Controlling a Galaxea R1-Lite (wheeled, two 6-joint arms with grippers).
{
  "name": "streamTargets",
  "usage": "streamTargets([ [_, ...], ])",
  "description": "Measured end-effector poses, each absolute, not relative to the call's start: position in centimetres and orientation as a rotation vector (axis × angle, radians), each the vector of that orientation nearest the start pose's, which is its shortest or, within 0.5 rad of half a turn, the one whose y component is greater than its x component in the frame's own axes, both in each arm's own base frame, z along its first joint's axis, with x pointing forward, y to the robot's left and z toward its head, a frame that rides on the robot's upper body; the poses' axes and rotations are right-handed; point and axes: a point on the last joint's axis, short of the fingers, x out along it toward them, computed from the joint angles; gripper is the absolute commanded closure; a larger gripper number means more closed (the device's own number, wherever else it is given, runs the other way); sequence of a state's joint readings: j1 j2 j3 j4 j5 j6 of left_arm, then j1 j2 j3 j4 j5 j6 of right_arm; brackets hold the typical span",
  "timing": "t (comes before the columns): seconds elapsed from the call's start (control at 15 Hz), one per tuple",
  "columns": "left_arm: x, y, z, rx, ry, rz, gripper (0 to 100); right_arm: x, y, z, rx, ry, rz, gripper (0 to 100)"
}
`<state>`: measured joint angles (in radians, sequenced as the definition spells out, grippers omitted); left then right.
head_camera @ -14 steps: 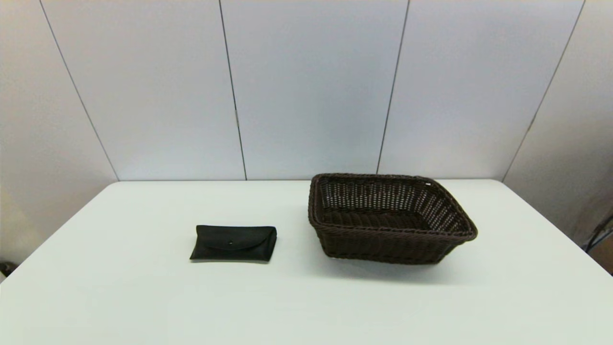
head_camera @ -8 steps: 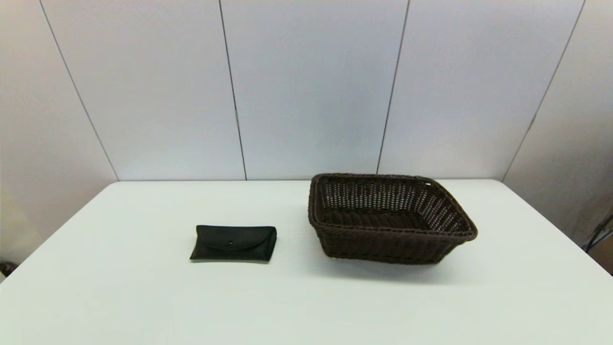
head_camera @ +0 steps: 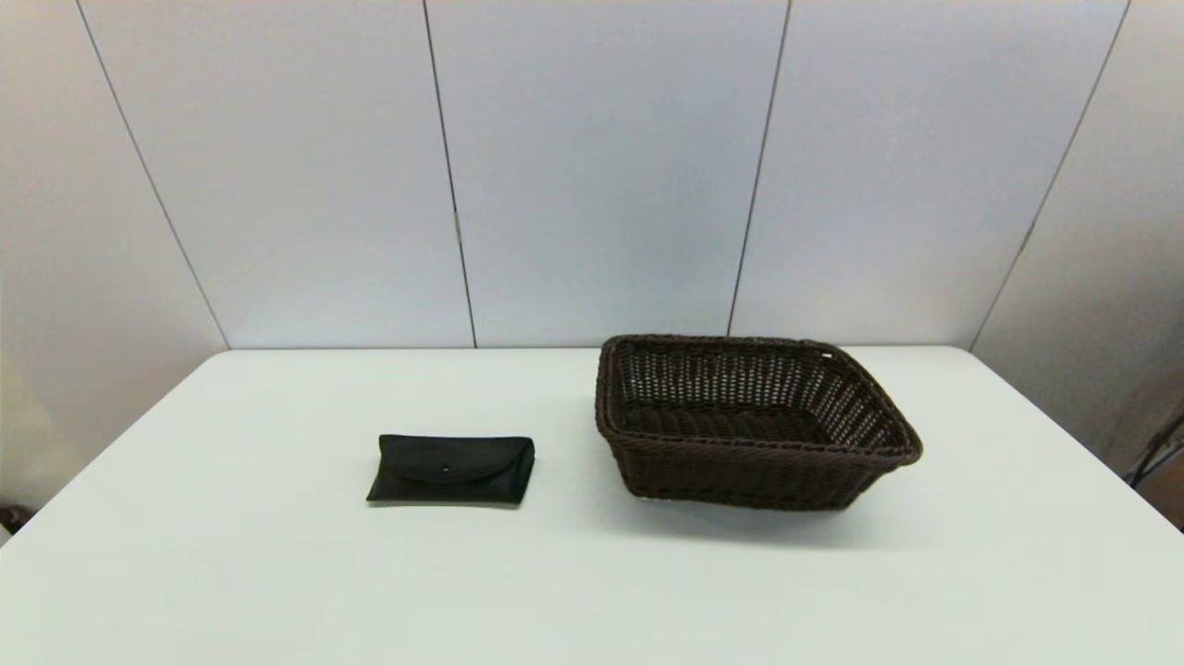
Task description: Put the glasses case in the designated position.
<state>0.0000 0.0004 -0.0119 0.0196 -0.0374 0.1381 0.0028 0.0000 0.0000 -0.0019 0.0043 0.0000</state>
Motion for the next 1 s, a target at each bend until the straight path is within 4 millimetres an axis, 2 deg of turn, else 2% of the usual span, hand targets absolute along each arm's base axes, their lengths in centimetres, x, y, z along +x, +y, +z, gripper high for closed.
streamTargets([
  [0.67, -2.4, -0.1, 7.7, 0.137, 0.005, -0.038, 0, -2.0, 0.0, 8.0, -0.035, 0.035, 0.018, 0],
  [0.87, -2.4, -0.1, 7.7, 0.138, 0.005, -0.039, 0, -1.5, 0.1, 10.6, -0.066, 0.064, 0.042, 0],
  [1.0, -2.4, -0.1, 7.7, 0.138, 0.006, -0.038, 0, -0.7, 0.1, 13.5, -0.073, 0.076, 0.063, 0],
])
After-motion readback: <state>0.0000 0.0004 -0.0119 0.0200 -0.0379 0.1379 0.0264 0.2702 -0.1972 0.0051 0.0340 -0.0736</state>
